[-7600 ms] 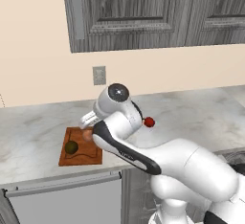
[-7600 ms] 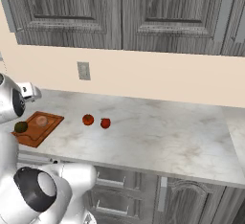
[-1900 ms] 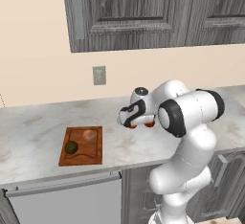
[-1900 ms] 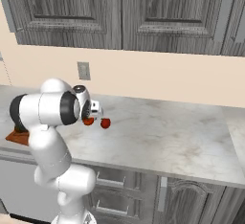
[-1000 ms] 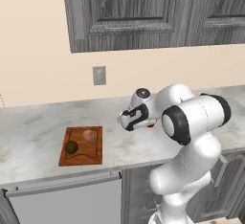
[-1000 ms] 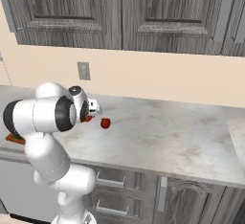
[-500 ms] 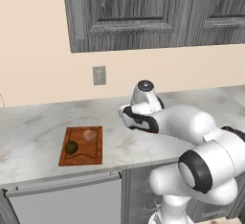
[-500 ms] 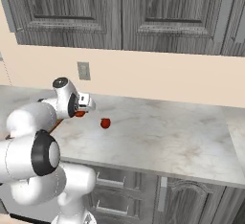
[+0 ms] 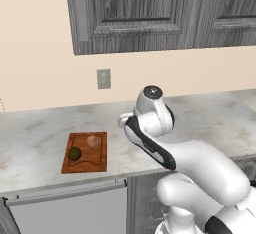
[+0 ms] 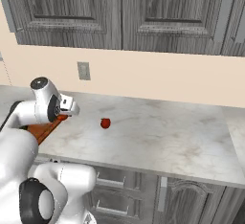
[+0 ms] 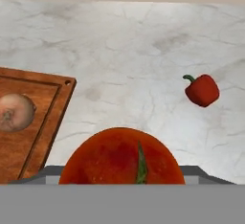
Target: Place the avocado, onion, tomato, and bell pepper on the cutting board.
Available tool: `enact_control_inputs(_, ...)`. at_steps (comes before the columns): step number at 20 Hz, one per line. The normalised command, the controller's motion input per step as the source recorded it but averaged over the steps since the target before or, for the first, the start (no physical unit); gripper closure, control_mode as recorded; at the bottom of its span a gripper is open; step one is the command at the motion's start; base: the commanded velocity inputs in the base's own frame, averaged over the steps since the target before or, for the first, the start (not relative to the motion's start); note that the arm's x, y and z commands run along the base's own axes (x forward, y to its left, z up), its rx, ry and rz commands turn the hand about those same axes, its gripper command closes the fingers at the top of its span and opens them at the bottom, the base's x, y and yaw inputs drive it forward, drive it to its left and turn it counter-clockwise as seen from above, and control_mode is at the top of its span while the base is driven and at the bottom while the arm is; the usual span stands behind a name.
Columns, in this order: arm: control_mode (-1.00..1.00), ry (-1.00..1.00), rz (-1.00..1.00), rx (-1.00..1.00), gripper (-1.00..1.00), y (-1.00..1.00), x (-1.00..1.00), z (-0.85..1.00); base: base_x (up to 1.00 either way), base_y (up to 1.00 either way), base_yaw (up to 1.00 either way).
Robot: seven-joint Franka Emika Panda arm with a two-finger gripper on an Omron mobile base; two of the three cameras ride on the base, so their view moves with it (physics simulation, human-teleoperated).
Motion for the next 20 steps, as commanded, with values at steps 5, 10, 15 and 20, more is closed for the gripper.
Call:
enact_control_inputs(5,-1.0,0.0,0.0,0.02,1.0,0.65,-0.62,0.22,0.0,0.0,0.0)
enact_control_inputs(10,-1.0,0.0,0.0,0.0,1.0,0.69,-0.23,0.08,0.0,0.0,0.0)
enact_control_inputs(15,-1.0,0.0,0.0,0.0,1.0,0.58,0.03,0.0,0.0,0.0,0.0)
enact_control_inputs(20,-1.0,0.09,0.0,0.05,1.0,0.48,0.15,0.0,0.0,0.0,0.0)
